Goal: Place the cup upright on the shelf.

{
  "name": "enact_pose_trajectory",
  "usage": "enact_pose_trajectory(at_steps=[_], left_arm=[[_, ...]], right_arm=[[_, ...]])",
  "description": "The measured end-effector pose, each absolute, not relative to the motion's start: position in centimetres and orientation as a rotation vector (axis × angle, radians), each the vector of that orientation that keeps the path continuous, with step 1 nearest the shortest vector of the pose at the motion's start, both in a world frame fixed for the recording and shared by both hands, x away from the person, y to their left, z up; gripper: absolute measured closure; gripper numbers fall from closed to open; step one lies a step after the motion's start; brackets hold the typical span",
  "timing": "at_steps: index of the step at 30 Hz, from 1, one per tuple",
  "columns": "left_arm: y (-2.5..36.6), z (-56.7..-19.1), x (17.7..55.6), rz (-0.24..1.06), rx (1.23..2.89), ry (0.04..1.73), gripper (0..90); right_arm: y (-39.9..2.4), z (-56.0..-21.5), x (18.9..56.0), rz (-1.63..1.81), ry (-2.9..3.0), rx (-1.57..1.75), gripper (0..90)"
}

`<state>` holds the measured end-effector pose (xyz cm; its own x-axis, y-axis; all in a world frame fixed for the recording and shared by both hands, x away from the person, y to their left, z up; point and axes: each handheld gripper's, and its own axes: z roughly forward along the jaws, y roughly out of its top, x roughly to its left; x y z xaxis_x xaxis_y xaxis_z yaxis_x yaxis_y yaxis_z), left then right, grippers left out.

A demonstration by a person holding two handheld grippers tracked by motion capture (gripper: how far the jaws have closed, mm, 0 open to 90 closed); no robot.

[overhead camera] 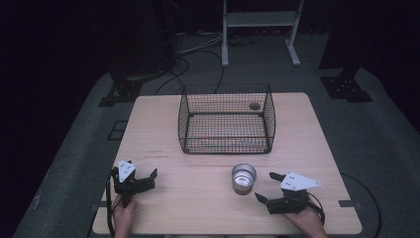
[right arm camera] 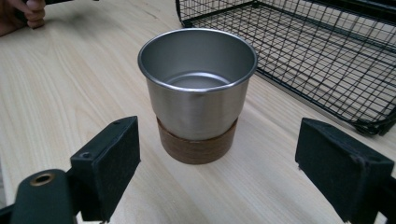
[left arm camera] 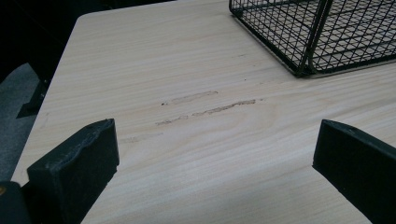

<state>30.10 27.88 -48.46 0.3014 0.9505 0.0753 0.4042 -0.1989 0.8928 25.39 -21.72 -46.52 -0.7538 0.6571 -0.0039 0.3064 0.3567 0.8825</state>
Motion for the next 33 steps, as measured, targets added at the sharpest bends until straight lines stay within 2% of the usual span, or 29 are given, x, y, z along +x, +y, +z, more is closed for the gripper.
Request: enact_pose_trajectory(at_steps=[23,33], left_arm=[[27.8,-48.4,30.0,0.854,1.765,1.223,0.0],[27.7,-48.5,30.0,0.861,1.770,1.216,0.0]], right_arm=[[-20.2,-46.4,26.0,1.316,2.312,0.851,10.7],[-19.1,-46.2,27.4,1.292,2.358,0.860,9.3]])
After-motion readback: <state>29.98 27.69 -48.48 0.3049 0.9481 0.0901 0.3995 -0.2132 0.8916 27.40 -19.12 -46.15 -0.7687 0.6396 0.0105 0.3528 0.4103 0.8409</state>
